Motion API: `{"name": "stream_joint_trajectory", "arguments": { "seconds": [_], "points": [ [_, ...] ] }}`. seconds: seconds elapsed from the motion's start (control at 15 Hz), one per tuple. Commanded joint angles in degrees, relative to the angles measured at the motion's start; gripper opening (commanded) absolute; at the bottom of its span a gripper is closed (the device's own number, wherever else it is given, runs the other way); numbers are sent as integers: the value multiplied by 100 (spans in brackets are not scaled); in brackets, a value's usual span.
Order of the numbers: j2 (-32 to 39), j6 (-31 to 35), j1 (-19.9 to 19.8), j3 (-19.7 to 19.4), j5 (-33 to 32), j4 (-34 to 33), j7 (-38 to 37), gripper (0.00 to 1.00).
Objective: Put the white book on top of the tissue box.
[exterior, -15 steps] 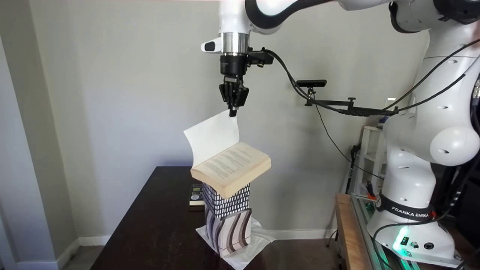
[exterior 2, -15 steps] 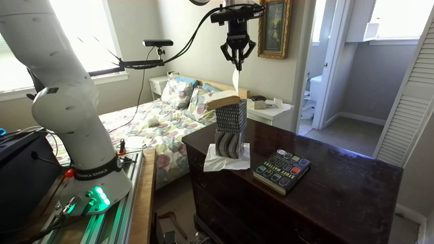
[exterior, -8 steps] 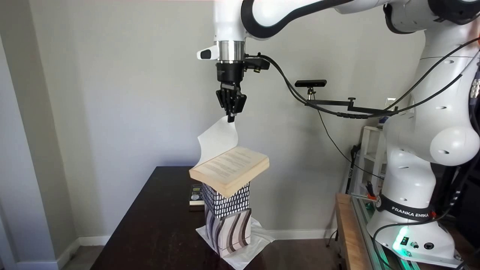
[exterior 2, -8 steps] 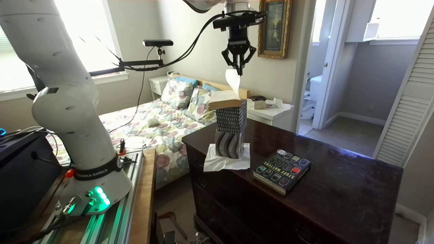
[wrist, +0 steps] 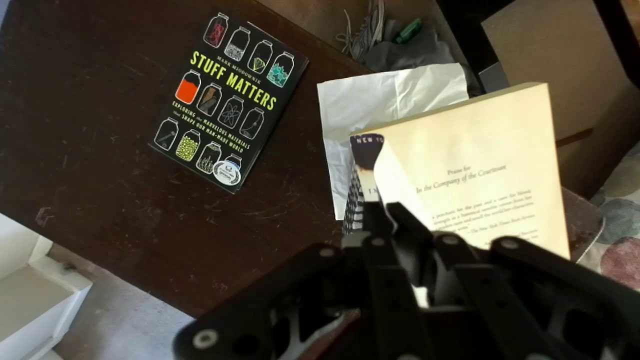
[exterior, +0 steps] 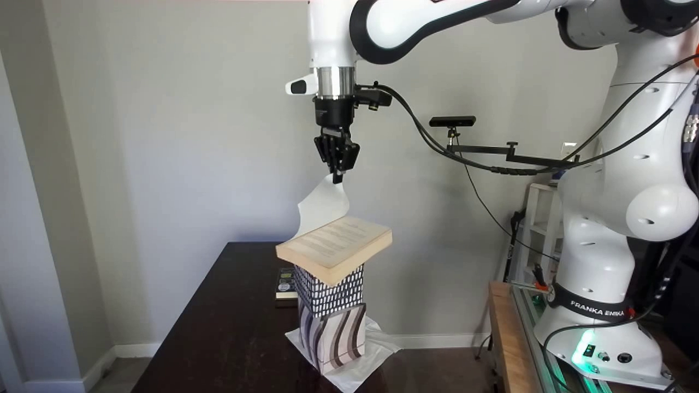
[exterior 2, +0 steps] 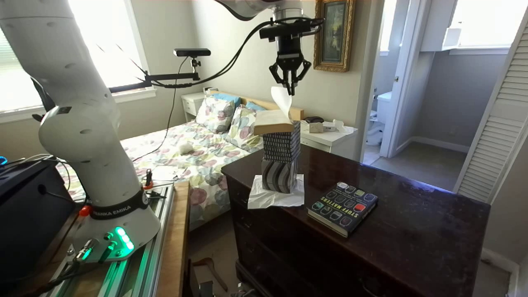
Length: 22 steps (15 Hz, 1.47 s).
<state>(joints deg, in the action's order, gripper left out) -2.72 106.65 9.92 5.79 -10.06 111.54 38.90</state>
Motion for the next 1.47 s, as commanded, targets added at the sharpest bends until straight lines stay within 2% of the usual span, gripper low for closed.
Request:
{"name": "stream_joint_trajectory", "arguments": {
  "seconds": [0.0,0.53,0.6,1.07,1.4],
  "points": [
    [33,96,-50,87,-132,47,-78,38],
    [60,7,-47,98,-30,6,23,95],
    [63,-29,-48,97,12,-9,62,99],
    [41,-119,-64,78,161,-52,255,100],
    [18,-351,-85,39,571,-150,693,100]
  ]
}}
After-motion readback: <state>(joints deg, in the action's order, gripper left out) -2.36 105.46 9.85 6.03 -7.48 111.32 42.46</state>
